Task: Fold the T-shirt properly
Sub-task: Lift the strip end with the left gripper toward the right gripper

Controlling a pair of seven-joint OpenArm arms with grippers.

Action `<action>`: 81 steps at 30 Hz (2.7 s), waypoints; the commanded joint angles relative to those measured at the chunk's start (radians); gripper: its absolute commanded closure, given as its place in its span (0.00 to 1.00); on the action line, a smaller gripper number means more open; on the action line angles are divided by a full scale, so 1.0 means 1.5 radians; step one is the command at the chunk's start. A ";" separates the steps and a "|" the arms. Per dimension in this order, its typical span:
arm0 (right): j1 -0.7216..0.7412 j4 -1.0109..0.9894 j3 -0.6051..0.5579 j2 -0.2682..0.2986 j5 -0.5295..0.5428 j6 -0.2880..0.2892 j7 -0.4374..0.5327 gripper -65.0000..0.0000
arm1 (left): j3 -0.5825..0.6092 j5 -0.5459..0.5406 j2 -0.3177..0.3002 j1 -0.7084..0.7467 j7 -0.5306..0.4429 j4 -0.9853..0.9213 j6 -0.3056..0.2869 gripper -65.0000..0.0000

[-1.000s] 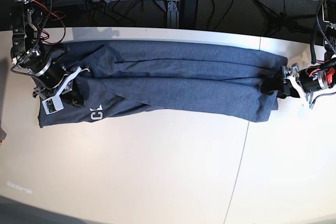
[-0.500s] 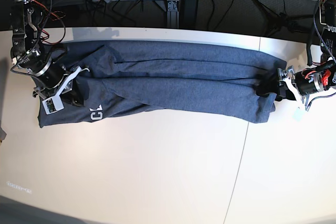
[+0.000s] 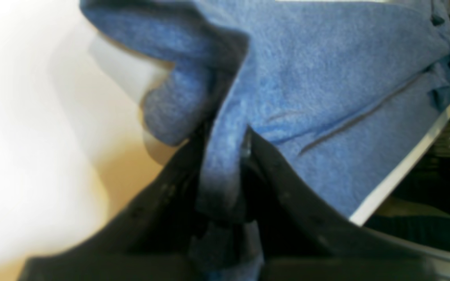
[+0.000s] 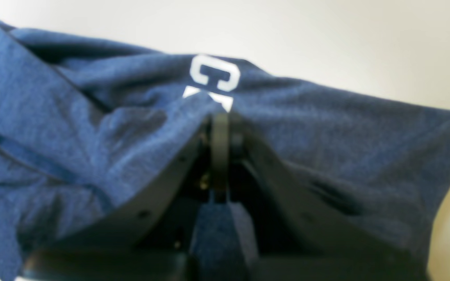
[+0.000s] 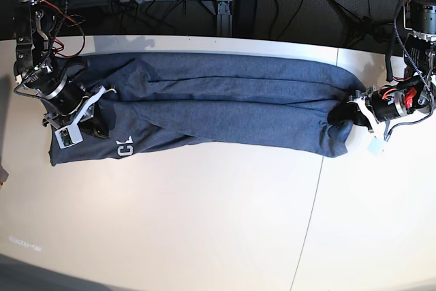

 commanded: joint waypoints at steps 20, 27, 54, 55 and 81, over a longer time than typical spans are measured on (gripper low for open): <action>0.047 0.010 0.007 0.010 0.065 0.051 0.023 1.00 | -0.005 0.082 -0.048 -0.050 -0.014 0.016 -0.001 1.00; 0.097 0.011 0.007 0.011 0.070 0.051 0.021 1.00 | -0.037 0.094 -0.062 -0.050 -0.014 0.045 -0.001 1.00; 0.107 0.011 0.007 -0.013 0.068 0.051 0.018 1.00 | 0.157 0.575 0.119 0.118 -0.072 0.527 0.159 1.00; 0.107 0.011 0.007 -0.013 0.070 0.051 0.018 1.00 | 0.184 0.615 0.134 0.116 -0.079 0.526 0.174 1.00; 0.109 0.011 0.007 -0.009 0.073 0.051 0.018 1.00 | 0.402 0.818 0.404 0.037 -0.045 0.361 0.295 1.00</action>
